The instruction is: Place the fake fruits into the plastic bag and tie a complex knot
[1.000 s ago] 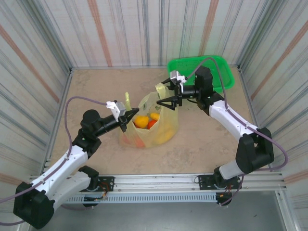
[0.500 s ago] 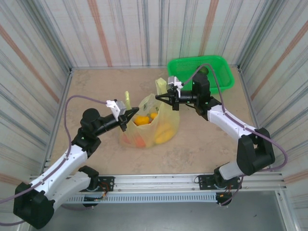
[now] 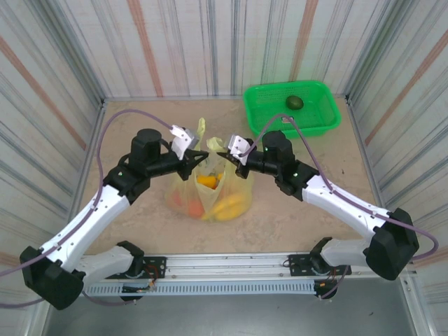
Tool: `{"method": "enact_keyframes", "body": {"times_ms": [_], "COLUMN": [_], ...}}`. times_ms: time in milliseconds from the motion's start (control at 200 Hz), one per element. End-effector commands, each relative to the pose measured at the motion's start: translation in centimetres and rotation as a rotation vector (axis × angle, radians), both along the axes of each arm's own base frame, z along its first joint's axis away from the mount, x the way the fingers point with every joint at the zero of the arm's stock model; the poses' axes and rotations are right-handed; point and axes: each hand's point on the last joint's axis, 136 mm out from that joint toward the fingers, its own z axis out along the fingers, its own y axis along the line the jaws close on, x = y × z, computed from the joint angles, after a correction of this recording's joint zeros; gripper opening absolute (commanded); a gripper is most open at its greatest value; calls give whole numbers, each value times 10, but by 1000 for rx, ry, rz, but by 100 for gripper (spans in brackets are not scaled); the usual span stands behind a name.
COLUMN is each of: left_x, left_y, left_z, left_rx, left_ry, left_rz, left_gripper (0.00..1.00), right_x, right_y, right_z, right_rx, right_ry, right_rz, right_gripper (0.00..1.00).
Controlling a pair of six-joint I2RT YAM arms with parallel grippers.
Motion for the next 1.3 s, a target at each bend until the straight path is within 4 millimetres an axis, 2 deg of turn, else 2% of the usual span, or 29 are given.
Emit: {"method": "enact_keyframes", "body": {"times_ms": [0,125,240,426,506,576,746,822,917,1102,1292], "left_x": [-15,-12,-1,14,13,14,20,21,21,15,10], "left_y": [-1,0,2,4,2,-1,-10,-16,-20,-18,-10], "left_z": [-20,-16,4,40,46,38,0,-9,-11,-2,5], "left_rx": [46,22,-7,-49,-72,-84,-83,-74,-72,-126,-190], "left_ry": [130,76,-14,-81,-86,-70,49,110,137,79,14], "left_rz": [-41,-33,8,50,42,36,23,2,-17,-26,-23], "left_gripper": [0,0,0,0,0,0,0,0,0,32,39], "right_x": [12,17,19,18,15,16,17,16,19,20,17], "right_y": [-8,-7,-5,-5,-5,-6,-6,-5,-5,-5,-2], "right_z": [-5,2,12,52,59,51,18,11,5,2,2], "right_rx": [-70,-78,-133,-110,-109,-117,-127,-125,-134,-140,-127], "right_ry": [-54,-78,-109,-152,-146,-132,-65,-48,-35,-29,-17], "right_rz": [-98,-121,-106,-80,-63,-63,-63,-61,-72,-74,-46], "right_gripper": [0,0,0,0,0,0,0,0,0,0,0]}}
